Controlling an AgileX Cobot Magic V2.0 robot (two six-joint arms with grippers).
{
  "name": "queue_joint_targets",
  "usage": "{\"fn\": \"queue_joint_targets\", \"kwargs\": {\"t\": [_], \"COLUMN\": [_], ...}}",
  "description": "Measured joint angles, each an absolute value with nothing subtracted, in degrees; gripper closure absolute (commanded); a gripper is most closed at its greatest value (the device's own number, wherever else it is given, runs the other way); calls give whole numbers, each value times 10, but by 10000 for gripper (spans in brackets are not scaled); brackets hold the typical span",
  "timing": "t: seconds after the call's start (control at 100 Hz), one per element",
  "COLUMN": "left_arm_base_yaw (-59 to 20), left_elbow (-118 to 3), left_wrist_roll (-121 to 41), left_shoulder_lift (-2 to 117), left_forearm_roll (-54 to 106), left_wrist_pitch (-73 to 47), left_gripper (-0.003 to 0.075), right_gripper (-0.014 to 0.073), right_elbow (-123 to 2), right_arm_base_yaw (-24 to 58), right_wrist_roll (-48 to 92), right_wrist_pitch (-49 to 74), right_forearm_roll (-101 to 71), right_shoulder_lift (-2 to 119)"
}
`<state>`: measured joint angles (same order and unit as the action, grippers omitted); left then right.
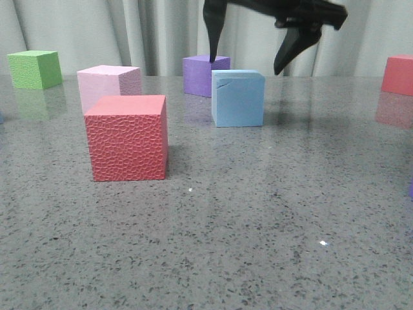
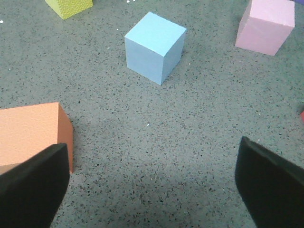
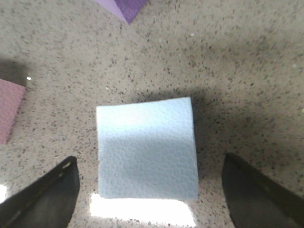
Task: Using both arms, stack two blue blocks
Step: 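Open the right gripper and lift it away from the cube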
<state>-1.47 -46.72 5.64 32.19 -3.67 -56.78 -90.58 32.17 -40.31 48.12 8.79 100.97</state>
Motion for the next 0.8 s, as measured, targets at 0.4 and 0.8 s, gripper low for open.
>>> {"fn": "queue_joint_targets", "kwargs": {"t": [0.4, 0.8], "left_arm_base_yaw": [-15, -15], "left_elbow": [-467, -467], "left_wrist_roll": [56, 56], "left_shoulder_lift": [322, 322], "left_forearm_roll": [-37, -37], "left_wrist_pitch": [-568, -568], "left_gripper": [47, 47], "right_gripper": [-16, -16], "right_elbow": [-904, -735], "right_arm_base_yaw": [322, 247], "right_wrist_roll": [-276, -241], "right_wrist_pitch": [517, 517], "right_forearm_roll": [91, 133], "right_shoulder_lift": [912, 733]}}
